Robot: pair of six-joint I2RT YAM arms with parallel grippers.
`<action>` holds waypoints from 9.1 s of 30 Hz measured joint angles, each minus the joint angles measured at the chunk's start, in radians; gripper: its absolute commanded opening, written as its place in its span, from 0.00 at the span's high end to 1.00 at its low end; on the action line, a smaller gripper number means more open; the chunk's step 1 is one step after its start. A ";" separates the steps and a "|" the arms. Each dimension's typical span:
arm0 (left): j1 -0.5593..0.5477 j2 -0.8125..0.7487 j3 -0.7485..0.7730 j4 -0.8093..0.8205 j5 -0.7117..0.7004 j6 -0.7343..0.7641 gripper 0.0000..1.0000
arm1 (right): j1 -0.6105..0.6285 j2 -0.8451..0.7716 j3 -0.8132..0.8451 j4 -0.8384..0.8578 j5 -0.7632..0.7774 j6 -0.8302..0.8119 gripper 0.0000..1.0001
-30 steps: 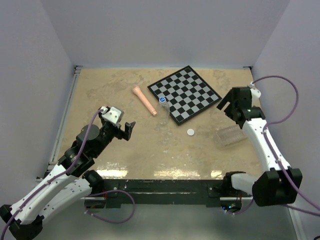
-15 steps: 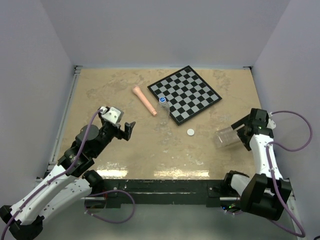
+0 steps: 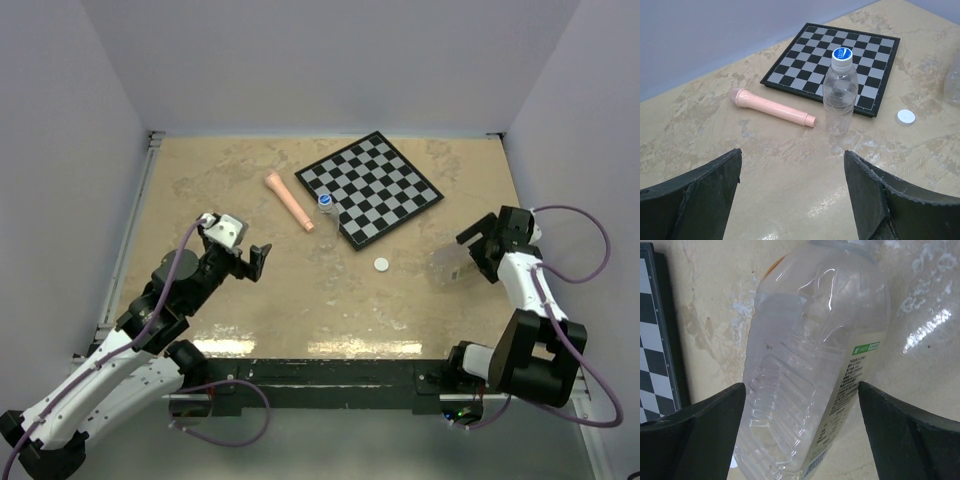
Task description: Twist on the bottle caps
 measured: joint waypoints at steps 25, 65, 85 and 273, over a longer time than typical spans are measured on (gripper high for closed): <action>0.025 0.033 -0.008 0.013 0.049 0.001 0.13 | 0.215 0.427 0.382 -0.002 0.394 -0.191 0.01; 0.032 0.042 -0.012 0.014 0.076 0.016 0.13 | 0.196 0.522 0.632 -0.154 0.329 -0.158 0.01; 0.032 0.043 -0.012 0.014 0.080 0.017 0.14 | 0.191 0.578 0.538 -0.126 0.255 -0.142 0.40; 0.385 0.432 -0.127 1.000 1.116 -0.829 0.95 | 1.049 -0.311 0.056 0.250 -0.349 -1.245 1.00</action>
